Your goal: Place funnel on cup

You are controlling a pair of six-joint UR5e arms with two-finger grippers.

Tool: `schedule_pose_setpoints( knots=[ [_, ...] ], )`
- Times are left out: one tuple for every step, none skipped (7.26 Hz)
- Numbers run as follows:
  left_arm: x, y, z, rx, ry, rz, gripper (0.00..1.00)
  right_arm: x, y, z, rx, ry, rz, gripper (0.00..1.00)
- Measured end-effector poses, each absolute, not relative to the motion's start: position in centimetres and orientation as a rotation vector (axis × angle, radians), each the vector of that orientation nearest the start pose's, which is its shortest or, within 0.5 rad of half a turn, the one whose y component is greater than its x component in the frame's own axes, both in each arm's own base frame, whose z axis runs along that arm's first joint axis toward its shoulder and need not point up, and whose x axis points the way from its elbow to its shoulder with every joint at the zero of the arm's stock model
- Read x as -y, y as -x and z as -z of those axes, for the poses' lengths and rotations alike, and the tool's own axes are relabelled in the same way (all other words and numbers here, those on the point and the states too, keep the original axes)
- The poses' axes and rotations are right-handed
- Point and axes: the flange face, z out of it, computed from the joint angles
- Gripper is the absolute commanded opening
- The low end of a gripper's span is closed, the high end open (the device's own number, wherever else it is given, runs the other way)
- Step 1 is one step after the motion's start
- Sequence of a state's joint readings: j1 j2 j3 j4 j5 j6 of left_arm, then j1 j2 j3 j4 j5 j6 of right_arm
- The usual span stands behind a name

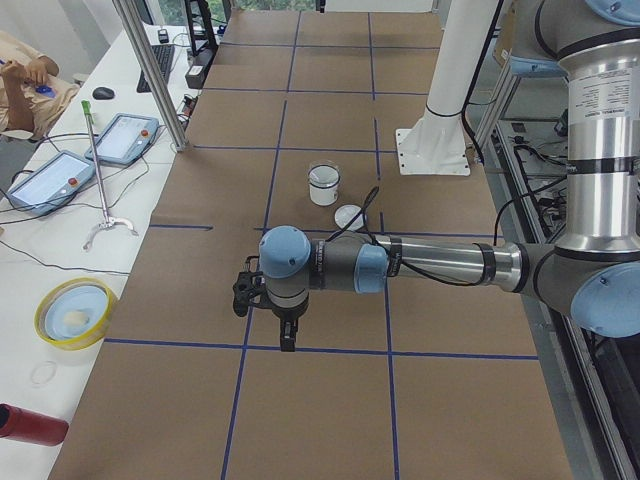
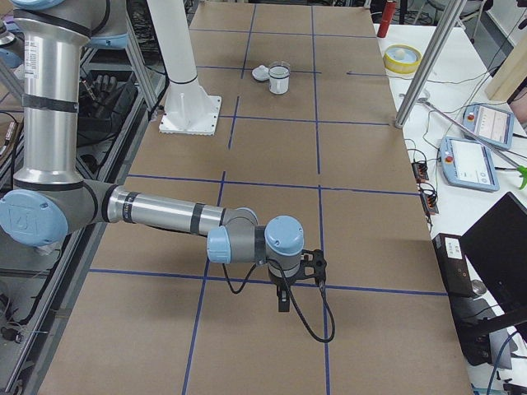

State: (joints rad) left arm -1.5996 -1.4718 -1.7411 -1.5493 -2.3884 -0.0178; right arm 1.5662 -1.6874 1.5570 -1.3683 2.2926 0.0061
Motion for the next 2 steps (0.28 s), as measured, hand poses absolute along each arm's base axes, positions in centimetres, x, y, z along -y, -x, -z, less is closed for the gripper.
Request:
schedule_pose_setpoints(
  knots=[
    [45.11, 7.38, -61.73, -0.817, -0.058, 0.022, 1.00, 44.46, -6.55, -70.30, 0.722, -0.065, 0.025, 1.00],
    [45.20, 7.37, -61.19, -0.818, -0.068, 0.018, 1.00, 44.46, -6.54, -70.30, 0.722, -0.065, 0.025, 1.00]
  ],
)
